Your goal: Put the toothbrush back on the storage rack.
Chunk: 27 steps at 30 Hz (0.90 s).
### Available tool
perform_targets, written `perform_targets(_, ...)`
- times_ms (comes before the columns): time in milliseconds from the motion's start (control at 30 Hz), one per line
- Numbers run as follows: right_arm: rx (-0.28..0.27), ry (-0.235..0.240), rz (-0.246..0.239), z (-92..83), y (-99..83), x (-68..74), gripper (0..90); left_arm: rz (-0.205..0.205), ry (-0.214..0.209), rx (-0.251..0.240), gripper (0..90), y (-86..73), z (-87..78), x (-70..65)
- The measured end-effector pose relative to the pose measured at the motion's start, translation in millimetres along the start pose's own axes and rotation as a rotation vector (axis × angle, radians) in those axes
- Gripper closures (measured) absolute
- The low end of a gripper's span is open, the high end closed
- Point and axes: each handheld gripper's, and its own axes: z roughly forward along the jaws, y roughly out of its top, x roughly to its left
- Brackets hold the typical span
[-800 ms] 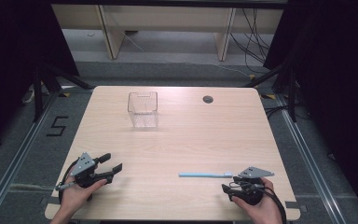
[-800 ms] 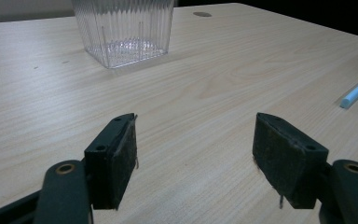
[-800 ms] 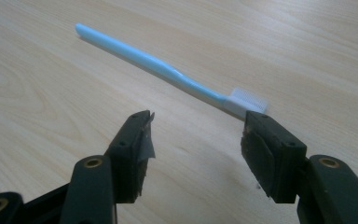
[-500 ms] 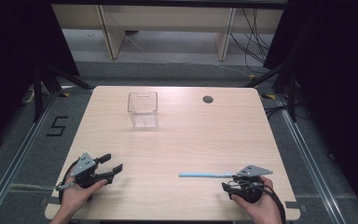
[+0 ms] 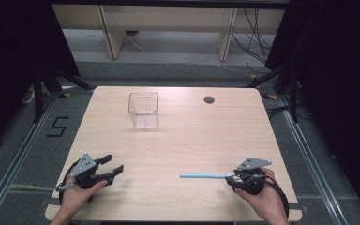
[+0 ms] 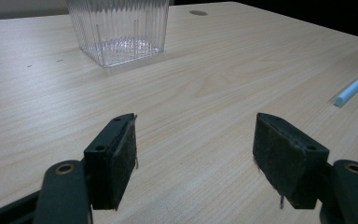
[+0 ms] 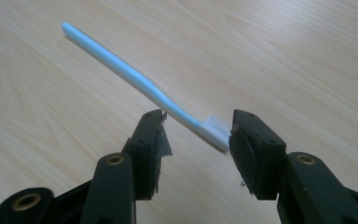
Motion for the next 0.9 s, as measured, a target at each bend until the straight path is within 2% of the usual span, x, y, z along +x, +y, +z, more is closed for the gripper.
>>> perform_targets(33,-0.001,-0.002,-0.015,0.9,1.2,-1.3,55.3,0.0,-0.007,-0.008,29.5,-0.3,0.9,0.1)
perform_targets(67,-0.012,-0.003,-0.004,2.6,2.7,-1.1,55.6,0.0,-0.009,-0.008,29.5,-0.3,1.1,0.2)
perform_targets(100,0.002,-0.004,-0.026,2.7,4.6,-3.4,55.8,-0.001,-0.008,-0.007,29.5,-0.3,1.1,0.1)
perform_targets(133,0.013,0.003,-0.009,2.9,6.6,-3.2,56.0,-0.001,-0.008,-0.007,29.6,-0.3,1.1,0.1)
perform_targets(167,0.02,0.004,-0.033,4.1,8.4,-5.3,56.2,-0.001,-0.008,-0.007,29.5,-0.3,1.1,0.1)
perform_targets(200,0.039,0.013,0.01,4.2,11.8,-2.8,56.7,0.0,-0.009,-0.008,29.5,-0.3,1.1,0.1)
perform_targets(233,0.031,0.009,-0.018,5.7,13.3,-5.3,56.8,0.0,-0.01,-0.007,29.6,-0.3,1.1,0.1)
perform_targets(400,0.059,0.013,-0.024,7.6,20.9,-3.1,58.1,0.003,-0.011,-0.006,29.6,-0.2,1.4,-0.1)
perform_targets(433,0.076,0.007,-0.05,9.9,24.5,-2.0,58.3,0.004,-0.012,-0.005,29.5,-0.2,1.4,-0.2)
perform_targets(467,0.076,0.007,-0.05,9.9,24.5,-2.0,58.3,0.004,-0.012,-0.005,29.5,-0.2,1.4,-0.2)
perform_targets(533,0.078,-0.005,-0.103,14.3,28.5,-2.2,58.4,0.003,-0.012,-0.004,29.5,-0.2,1.5,-0.3)
perform_targets(567,0.123,0.02,-0.129,17.2,33.5,-0.7,58.6,0.003,-0.013,-0.004,29.4,-0.2,1.5,-0.4)
perform_targets(600,0.123,0.02,-0.129,17.2,33.5,-0.7,58.6,0.003,-0.011,-0.001,29.4,-0.1,1.4,-0.5)
perform_targets(633,0.145,0.021,-0.147,21.0,36.8,0.2,58.8,0.004,-0.005,0.007,29.4,0.2,0.8,-0.8)
perform_targets(700,0.16,0.026,-0.138,22.9,38.7,1.7,58.9,0.004,-0.006,0.006,29.4,0.2,0.8,-0.9)
perform_targets(733,0.183,0.041,-0.168,26.3,42.9,1.8,59.4,0.003,-0.006,0.006,29.4,0.2,0.9,-0.9)
perform_targets(800,0.196,0.054,-0.169,27.8,44.9,2.8,59.6,0.002,-0.007,0.006,29.4,0.2,0.9,-0.8)
perform_targets(900,0.22,0.079,-0.237,32.9,51.4,2.2,60.0,0.0,-0.014,-0.004,29.3,-0.2,1.5,-0.3)
